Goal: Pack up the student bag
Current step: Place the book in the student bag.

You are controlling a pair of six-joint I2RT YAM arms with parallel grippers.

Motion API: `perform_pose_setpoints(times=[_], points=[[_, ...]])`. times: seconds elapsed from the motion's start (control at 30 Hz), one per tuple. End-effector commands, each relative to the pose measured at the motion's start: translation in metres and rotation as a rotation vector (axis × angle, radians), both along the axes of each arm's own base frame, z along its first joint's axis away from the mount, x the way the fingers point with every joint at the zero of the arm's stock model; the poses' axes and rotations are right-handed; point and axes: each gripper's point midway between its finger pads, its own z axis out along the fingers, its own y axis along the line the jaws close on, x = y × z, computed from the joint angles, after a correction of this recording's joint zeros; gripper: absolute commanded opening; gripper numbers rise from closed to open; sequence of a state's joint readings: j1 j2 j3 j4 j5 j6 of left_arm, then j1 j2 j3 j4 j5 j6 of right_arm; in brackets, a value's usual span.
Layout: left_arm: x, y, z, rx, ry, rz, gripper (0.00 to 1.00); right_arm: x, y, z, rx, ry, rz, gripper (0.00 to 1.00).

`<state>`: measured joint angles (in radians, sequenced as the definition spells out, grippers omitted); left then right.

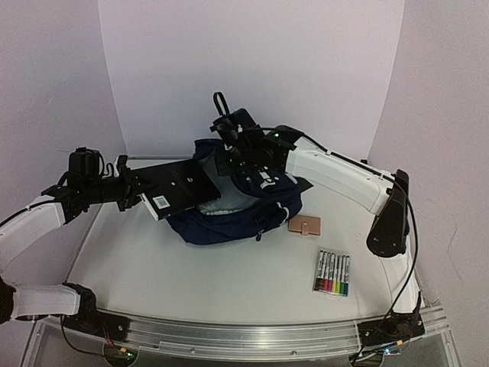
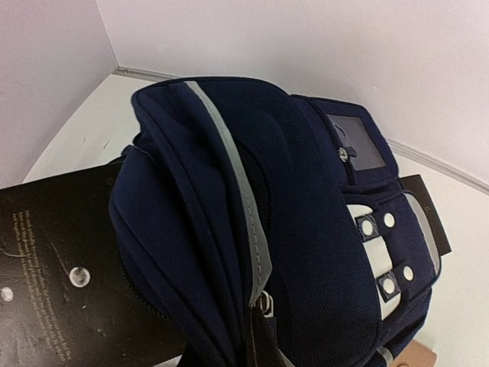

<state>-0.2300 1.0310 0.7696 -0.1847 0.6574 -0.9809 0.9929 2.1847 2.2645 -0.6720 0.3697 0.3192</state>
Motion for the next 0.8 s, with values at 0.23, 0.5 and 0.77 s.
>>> perform_pose_setpoints(times=[0.23, 0.5, 0.77], points=[[0.027, -0.033, 0.031, -0.073, -0.154, 0.017, 0.00, -0.022, 0.044, 0.122, 0.427, -0.225, -0.093, 0.00], [-0.006, -0.015, -0.003, -0.012, -0.045, 0.061, 0.00, 0.000, 0.027, 0.126, 0.476, -0.246, -0.201, 0.00], [-0.013, -0.018, -0.014, -0.050, -0.012, 0.046, 0.00, 0.000, 0.034, 0.122, 0.485, -0.224, -0.156, 0.00]])
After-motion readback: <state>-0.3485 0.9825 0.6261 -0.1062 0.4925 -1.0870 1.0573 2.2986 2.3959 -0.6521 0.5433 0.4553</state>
